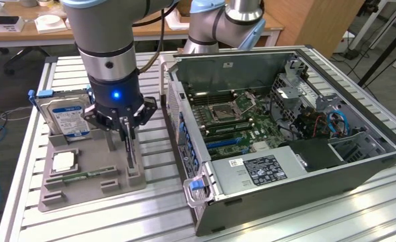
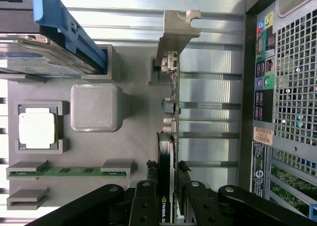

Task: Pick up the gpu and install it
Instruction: 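Pick up the gpu and move the gpu toward the slot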

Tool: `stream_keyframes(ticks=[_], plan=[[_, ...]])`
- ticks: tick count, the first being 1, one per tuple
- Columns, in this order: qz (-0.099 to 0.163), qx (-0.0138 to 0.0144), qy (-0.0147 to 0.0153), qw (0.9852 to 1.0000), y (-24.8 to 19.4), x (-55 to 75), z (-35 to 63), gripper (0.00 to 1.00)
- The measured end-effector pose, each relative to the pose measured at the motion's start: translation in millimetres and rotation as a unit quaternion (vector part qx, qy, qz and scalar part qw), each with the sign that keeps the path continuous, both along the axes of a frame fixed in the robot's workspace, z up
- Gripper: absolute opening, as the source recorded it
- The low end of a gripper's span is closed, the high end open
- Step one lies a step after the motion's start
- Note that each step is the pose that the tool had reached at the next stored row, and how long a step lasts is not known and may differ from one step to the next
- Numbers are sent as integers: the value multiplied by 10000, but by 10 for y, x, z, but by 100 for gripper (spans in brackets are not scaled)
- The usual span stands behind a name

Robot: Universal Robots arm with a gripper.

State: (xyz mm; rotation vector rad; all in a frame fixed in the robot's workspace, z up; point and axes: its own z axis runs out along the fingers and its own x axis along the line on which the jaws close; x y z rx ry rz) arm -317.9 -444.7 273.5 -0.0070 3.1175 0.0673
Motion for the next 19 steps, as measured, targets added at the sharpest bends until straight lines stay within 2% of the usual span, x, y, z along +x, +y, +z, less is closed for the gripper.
stream_keyframes(ticks=[19], plan=[[0,0,1,10000,0,0,258,26]])
